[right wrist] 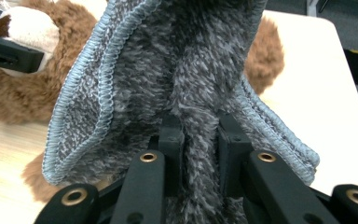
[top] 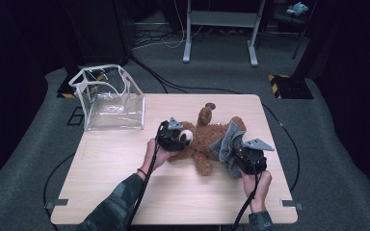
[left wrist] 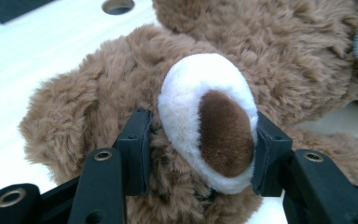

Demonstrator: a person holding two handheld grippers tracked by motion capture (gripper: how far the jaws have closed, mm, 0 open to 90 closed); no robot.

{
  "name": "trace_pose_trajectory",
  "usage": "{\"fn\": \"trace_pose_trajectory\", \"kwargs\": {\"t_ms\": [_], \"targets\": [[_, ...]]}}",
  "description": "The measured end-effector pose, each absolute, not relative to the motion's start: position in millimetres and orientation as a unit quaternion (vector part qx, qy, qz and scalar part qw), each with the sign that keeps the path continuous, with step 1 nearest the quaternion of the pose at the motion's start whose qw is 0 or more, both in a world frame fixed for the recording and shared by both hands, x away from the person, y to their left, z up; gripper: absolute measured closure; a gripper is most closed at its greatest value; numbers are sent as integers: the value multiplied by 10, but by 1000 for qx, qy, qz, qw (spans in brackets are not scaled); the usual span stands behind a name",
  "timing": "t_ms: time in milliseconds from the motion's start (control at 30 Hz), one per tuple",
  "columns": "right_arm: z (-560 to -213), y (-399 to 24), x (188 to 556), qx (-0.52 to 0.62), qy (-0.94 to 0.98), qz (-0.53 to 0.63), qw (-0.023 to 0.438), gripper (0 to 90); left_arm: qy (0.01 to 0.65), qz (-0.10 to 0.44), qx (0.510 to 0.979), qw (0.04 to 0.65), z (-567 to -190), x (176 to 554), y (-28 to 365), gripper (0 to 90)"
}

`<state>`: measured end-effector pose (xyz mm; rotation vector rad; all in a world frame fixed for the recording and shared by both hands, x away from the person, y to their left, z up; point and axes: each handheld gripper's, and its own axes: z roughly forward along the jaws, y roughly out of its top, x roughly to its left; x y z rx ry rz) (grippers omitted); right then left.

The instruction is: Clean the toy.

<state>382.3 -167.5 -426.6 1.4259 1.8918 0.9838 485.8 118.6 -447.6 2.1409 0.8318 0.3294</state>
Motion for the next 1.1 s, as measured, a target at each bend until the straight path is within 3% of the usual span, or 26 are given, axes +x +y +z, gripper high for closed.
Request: {"fn": "trace_pose_trajectory", "kwargs": {"t_ms": [200,433,533,733,933,1100], "targets": [[-4221,-1609,3893,528,711,364,288,751,349,96,846,392,-4433,4900,1231,470],[-4394,-1435,4259,538,728,310,291,763,340,156,833,408,-4454,4880,1168,297],[-4404,-1471,4367,548,722,309,287,764,337,173,822,425,-4477,4814,1204,272],[-4415,-1446,4479,553,725,289,292,765,322,212,810,443,-4580,4552,1313,246],[-4407,-1435,4486,562,720,283,294,763,316,235,819,417,-4858,4249,1467,188],[-4369,-1434,4453,557,719,288,301,761,335,221,831,385,-5093,4212,1447,245]]}}
